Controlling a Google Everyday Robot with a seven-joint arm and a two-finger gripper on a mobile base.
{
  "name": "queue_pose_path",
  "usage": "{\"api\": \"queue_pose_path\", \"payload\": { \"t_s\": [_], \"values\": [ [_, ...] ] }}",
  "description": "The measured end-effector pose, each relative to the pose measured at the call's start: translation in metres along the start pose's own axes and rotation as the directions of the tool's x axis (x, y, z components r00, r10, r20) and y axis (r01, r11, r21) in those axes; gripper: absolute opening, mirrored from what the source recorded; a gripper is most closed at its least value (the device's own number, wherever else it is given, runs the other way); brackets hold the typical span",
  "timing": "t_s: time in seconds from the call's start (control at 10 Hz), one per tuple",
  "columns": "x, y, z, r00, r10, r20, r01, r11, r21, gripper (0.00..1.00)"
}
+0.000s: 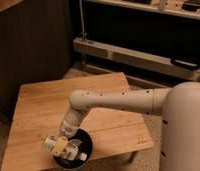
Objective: Place the bottle in the ceramic bowl
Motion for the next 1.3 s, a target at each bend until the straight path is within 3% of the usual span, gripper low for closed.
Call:
{"api": "queue_pose_path", "payload": {
  "t_s": [0.2, 0.4, 0.6, 1.3],
  "values": [
    [0.012, -0.002, 0.01, 0.999, 0.032, -0.036, -0.032, 0.999, 0.001, 0.52],
    [0.018, 0.0, 0.006, 0.997, 0.075, -0.019, -0.074, 0.997, 0.017, 0.67],
    [0.015, 0.0, 0.001, 0.996, 0.09, 0.006, -0.09, 0.995, 0.038, 0.7],
    [0.015, -0.001, 0.001, 0.996, 0.094, 0.008, -0.094, 0.995, 0.038, 0.7]
  ]
}}
